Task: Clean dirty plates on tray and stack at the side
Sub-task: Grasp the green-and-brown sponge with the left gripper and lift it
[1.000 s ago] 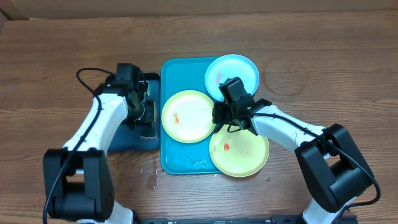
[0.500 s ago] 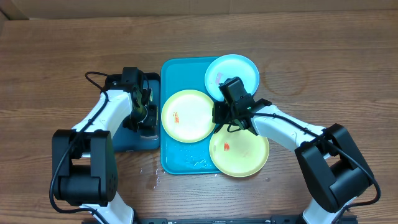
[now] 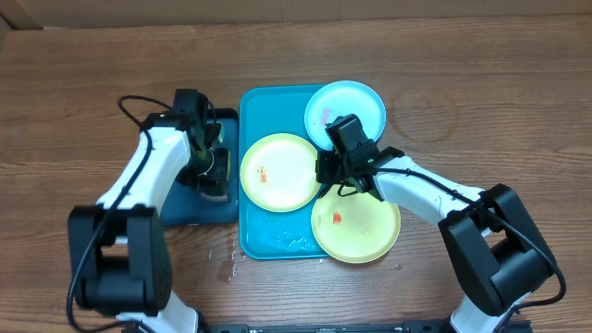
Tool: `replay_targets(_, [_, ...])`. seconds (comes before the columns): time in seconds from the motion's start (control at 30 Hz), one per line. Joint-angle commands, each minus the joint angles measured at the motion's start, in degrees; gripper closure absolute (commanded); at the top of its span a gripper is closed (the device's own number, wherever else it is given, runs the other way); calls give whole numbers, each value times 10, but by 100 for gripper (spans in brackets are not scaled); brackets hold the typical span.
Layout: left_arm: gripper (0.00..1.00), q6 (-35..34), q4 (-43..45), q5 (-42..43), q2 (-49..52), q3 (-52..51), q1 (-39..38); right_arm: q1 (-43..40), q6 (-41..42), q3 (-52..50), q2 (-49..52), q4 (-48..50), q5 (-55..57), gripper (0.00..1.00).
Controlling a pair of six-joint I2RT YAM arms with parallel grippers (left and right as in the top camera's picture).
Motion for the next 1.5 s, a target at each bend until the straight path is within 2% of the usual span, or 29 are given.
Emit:
replay_targets(0.0, [96, 23, -6, -37, -51, 17, -5, -1, 3, -4, 3, 6, 2, 89])
replay_targets(0.13, [96, 6, -28, -39, -62, 17, -19, -1, 3, -4, 3, 6, 1, 88])
replay_targets(0.3, [96, -24, -30, -72, -62, 17, -42, -1, 3, -4, 3, 6, 1, 68])
replay_targets(0.43, [96, -80, -30, -131, -62, 17, -47, -1, 3, -4, 3, 6, 1, 67])
replay_targets(0.7, [96, -104, -19, -92, -62, 17, -46, -1, 3, -4, 3, 6, 1, 67])
replay_targets(0.77, [96, -104, -15, -90, -62, 17, -46, -1, 3, -4, 3, 6, 1, 67])
replay_targets(0.97, [96, -104, -8, -82, -62, 17, -47, -1, 3, -4, 3, 6, 1, 91])
replay_targets(1.03, [96, -104, -8, -77, -62, 17, -47, -1, 3, -4, 3, 11, 2, 88])
replay_targets(1.1, [96, -104, -7, -77, -62, 17, -47, -2, 2, -4, 3, 21, 3, 76])
replay_targets(1.3, [96, -104, -5, -77, -62, 17, -47, -1, 0, -4, 3, 29, 23, 75])
replay_targets(1.47, [96, -104, -5, -77, -62, 17, -47, -1, 0, -4, 3, 22, 23, 96])
